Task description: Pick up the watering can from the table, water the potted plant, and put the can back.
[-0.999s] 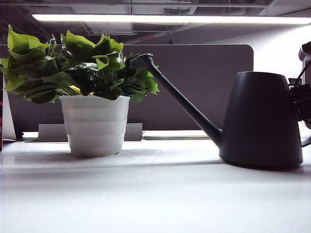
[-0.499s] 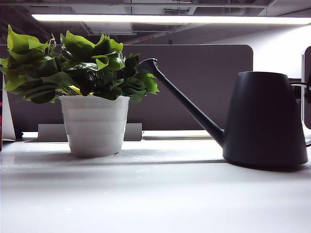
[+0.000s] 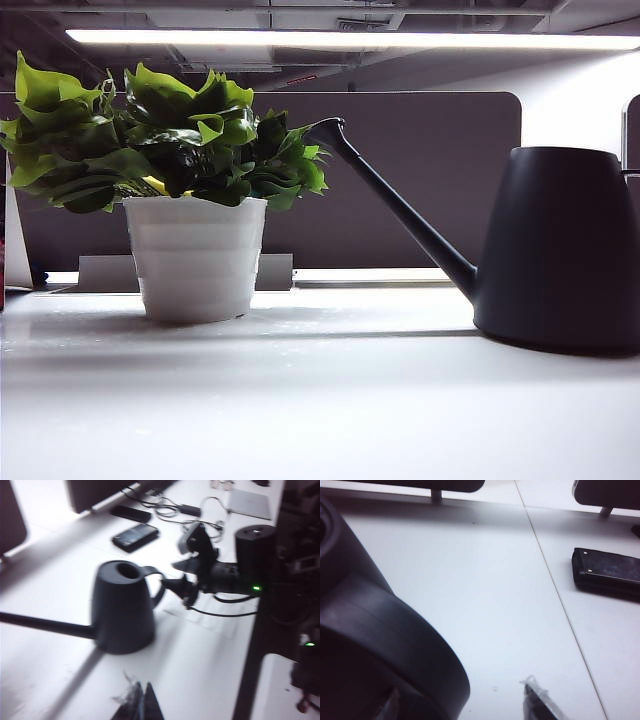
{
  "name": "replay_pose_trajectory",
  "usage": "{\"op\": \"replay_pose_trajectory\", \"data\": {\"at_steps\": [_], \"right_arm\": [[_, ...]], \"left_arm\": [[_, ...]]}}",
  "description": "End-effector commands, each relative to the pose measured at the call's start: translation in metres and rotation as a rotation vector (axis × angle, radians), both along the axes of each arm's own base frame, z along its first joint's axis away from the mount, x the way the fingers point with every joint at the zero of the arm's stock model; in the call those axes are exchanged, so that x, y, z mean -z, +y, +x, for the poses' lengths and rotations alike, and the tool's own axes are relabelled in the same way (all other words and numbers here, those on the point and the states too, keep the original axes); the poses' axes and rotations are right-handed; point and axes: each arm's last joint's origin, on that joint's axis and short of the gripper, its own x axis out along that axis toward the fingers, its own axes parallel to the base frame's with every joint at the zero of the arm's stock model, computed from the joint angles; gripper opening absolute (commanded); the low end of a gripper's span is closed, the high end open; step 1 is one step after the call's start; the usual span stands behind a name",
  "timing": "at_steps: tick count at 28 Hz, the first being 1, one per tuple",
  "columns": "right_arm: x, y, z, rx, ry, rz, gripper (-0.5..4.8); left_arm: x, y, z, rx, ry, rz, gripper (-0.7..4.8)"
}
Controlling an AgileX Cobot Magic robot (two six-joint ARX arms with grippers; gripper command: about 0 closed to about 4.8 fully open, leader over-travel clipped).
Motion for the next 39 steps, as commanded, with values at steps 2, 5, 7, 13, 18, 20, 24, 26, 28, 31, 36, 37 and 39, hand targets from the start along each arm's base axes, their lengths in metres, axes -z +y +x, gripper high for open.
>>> {"op": "replay_pose_trajectory", "data": {"at_steps": [2, 5, 7, 13, 18, 20, 24, 26, 28, 31, 36, 37, 39], "right_arm": [[-0.001, 0.001, -0.004, 0.011, 0.022, 0.104, 3.14], [-0.005, 0.005, -0.015, -0.033, 0.065, 0.215, 1.56], [-0.01, 0.01, -0.025, -0.075, 0.08, 0.227, -0.14], [-0.036, 0.021, -0.061, -0.172, -0.079, 0.223, -0.06], [-0.054, 0.021, -0.095, -0.127, -0.272, 0.213, -0.06], [-0.054, 0.018, -0.107, -0.09, -0.305, 0.209, -0.06], [-0.044, 0.015, -0.121, -0.076, -0.311, 0.186, -0.06], [-0.036, 0.016, -0.121, -0.101, -0.279, 0.186, -0.05], [-0.028, 0.018, -0.119, -0.153, -0.224, 0.19, -0.05], [-0.02, 0.019, -0.115, -0.173, -0.231, 0.195, -0.06], [-0.01, 0.019, -0.111, -0.13, -0.219, 0.185, -0.05], [-0.006, 0.018, -0.11, -0.112, -0.21, 0.181, -0.06], [0.0, 0.018, -0.108, -0.096, -0.196, 0.176, -0.06]], "left_arm": [[-0.008, 0.012, -0.01, -0.033, -0.03, -0.022, -0.05], [-0.012, 0.026, -0.02, -0.113, -0.03, -0.028, -0.05], [-0.014, 0.036, -0.029, -0.161, -0.03, -0.032, -0.05], [-0.009, 0.067, -0.055, -0.248, -0.038, -0.039, -0.05], [0.026, 0.082, -0.07, -0.259, 0.034, -0.134, -0.05], [0.047, 0.085, -0.073, -0.261, 0.032, -0.148, -0.05], [0.083, 0.086, -0.075, -0.235, -0.011, -0.238, -0.05], [0.103, 0.084, -0.073, -0.226, -0.037, -0.275, -0.05], [0.123, 0.081, -0.07, -0.226, -0.039, -0.279, -0.05], [0.15, 0.076, -0.066, -0.227, -0.014, -0.26, -0.05], [0.189, 0.069, -0.059, -0.235, 0.021, -0.212, -0.05], [0.196, 0.068, -0.058, -0.235, 0.022, -0.211, -0.05], [0.209, 0.067, -0.057, -0.237, 0.032, -0.211, -0.05]]}}
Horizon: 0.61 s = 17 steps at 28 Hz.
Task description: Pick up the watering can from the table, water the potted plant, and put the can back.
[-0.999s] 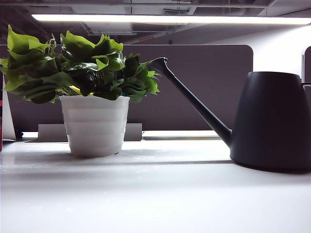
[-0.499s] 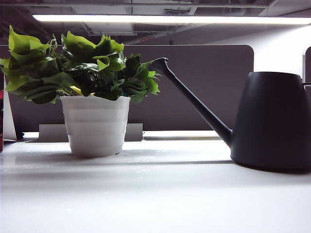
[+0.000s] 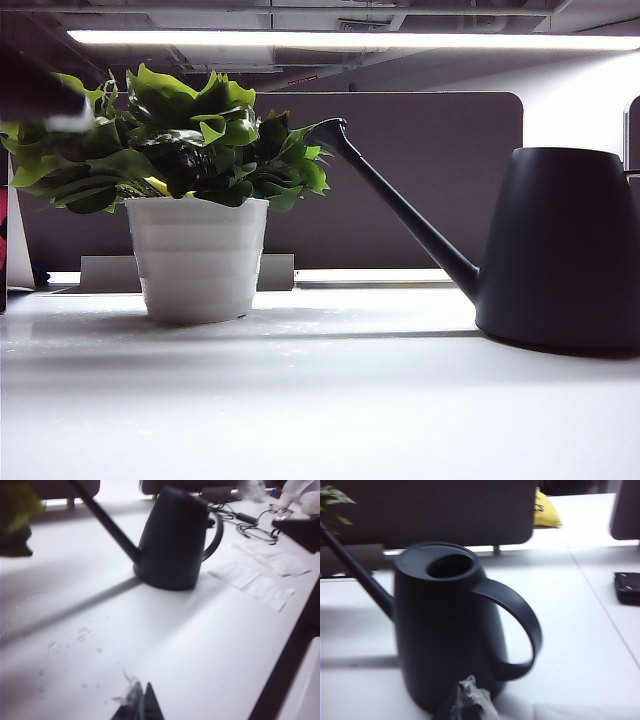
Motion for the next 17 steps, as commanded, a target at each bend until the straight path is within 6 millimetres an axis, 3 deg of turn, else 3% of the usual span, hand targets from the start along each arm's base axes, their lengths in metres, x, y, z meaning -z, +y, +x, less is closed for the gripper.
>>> {"op": "replay_pose_trajectory", "data": {"at_steps": [1, 6, 17], "right_arm": [[0.01, 0.0, 0.003, 0.037, 0.013, -0.009, -0.05], [0.022, 0.001, 0.008, 0.004, 0.023, 0.001, -0.05], [0.043, 0.002, 0.011, -0.005, 0.09, 0.049, -0.05]], "left_arm": [[0.015, -0.002, 0.002, -0.002, -0.005, -0.038, -0.05], [0.035, -0.004, 0.003, -0.001, 0.013, -0.042, -0.05], [0.045, -0.002, 0.002, -0.006, 0.088, 0.039, -0.03]]}}
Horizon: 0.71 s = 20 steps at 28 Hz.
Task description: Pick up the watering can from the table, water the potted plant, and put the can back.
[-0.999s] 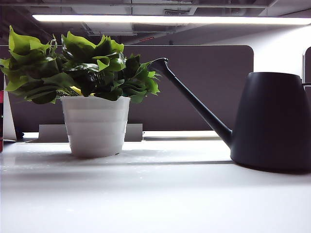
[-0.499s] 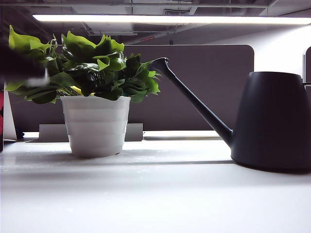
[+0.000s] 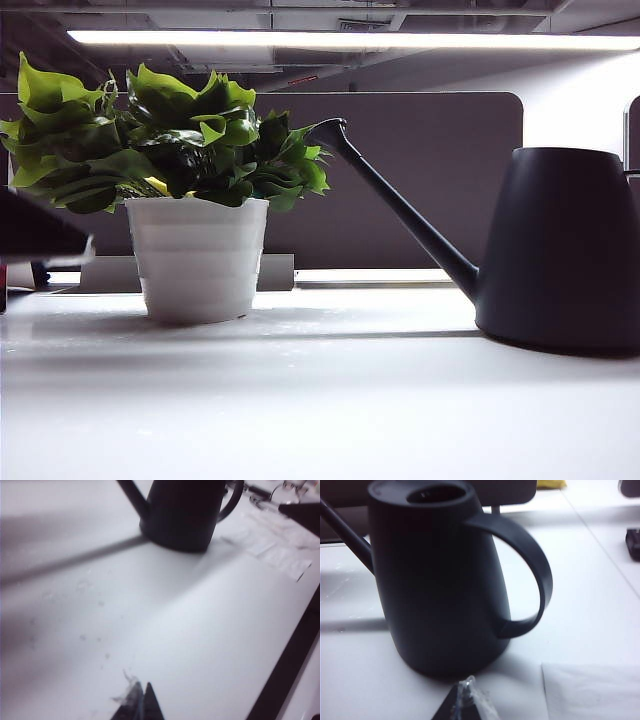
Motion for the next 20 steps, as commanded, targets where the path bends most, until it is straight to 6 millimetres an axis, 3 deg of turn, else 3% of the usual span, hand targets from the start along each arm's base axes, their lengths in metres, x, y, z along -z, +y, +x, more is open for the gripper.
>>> {"op": "replay_pose_trajectory", "data": {"at_steps": [1, 8, 13, 20], "right_arm": [[0.005, 0.0, 0.001, 0.004, 0.007, 0.053, -0.05], [0.007, 0.001, 0.002, 0.011, -0.003, 0.097, -0.05], [0.008, 0.0, 0.002, 0.019, 0.011, 0.094, -0.05], [0.008, 0.0, 0.002, 0.017, 0.011, 0.095, -0.05]], "left_arm": [[0.0, 0.0, 0.0, 0.003, 0.0, 0.0, -0.04], [-0.004, 0.003, 0.0, -0.015, -0.025, -0.026, -0.03], [-0.011, 0.019, 0.008, -0.081, -0.083, -0.102, -0.04], [-0.018, 0.057, 0.022, -0.462, -0.172, -0.119, -0.03]]}}
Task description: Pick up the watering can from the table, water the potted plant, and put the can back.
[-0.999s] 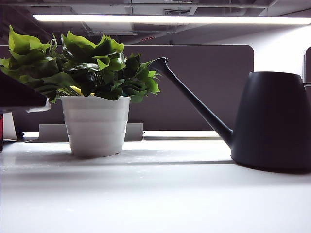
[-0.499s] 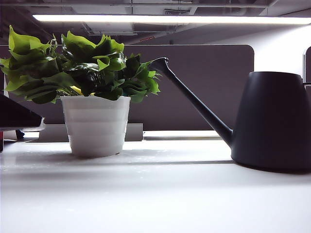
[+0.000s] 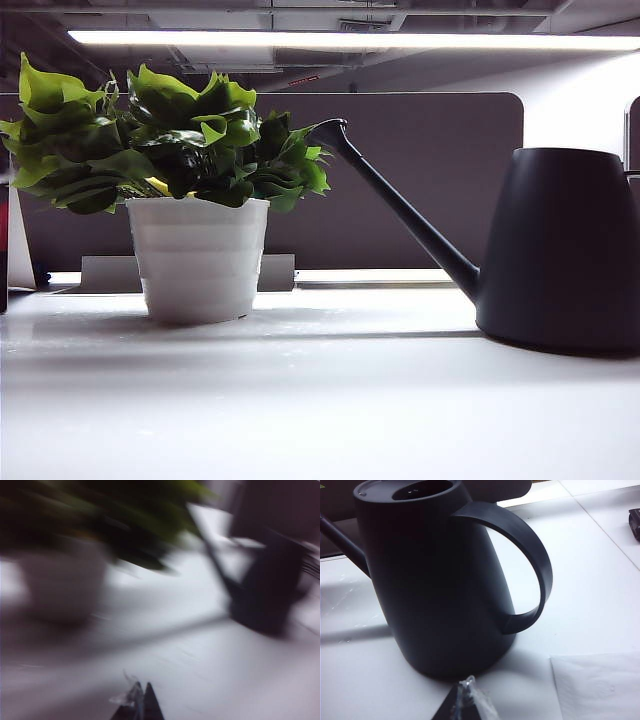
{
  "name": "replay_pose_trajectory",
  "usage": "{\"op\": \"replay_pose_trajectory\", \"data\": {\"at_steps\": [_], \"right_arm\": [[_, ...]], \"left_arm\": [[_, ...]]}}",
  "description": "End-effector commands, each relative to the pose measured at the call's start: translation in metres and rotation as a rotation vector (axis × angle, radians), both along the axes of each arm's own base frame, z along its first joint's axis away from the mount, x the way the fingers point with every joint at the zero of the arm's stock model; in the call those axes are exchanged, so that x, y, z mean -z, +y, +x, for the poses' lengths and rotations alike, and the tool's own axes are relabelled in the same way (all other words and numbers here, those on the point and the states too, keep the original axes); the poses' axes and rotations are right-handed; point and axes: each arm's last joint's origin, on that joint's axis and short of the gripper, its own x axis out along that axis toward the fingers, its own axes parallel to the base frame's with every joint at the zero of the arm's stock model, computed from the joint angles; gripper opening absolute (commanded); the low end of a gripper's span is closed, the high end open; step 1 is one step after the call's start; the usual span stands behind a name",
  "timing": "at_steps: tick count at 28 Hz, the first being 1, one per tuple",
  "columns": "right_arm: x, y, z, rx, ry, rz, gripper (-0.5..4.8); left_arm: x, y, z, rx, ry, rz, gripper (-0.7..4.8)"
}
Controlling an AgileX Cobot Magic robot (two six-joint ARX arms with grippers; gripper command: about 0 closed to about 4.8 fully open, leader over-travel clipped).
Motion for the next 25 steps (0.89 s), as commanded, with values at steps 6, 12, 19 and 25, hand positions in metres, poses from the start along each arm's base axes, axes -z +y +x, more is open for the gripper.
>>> {"op": "replay_pose_trajectory", "data": {"at_steps": [6, 12, 19, 25], "right_arm": [[0.001, 0.0, 0.0, -0.001, 0.006, 0.003, -0.05], [0.001, -0.001, 0.0, 0.005, 0.007, 0.004, -0.05], [0.001, -0.009, 0.001, 0.092, 0.006, 0.004, -0.05], [0.001, -0.012, 0.001, 0.125, 0.006, 0.003, -0.05]], "left_arm": [[0.0, 0.032, 0.005, -0.355, -0.005, 0.001, -0.03], [0.0, 0.04, 0.005, -0.439, -0.004, 0.002, -0.03], [0.0, 0.04, 0.005, -0.434, -0.004, 0.001, -0.03], [0.0, 0.04, 0.005, -0.434, -0.004, 0.001, -0.03]]}}
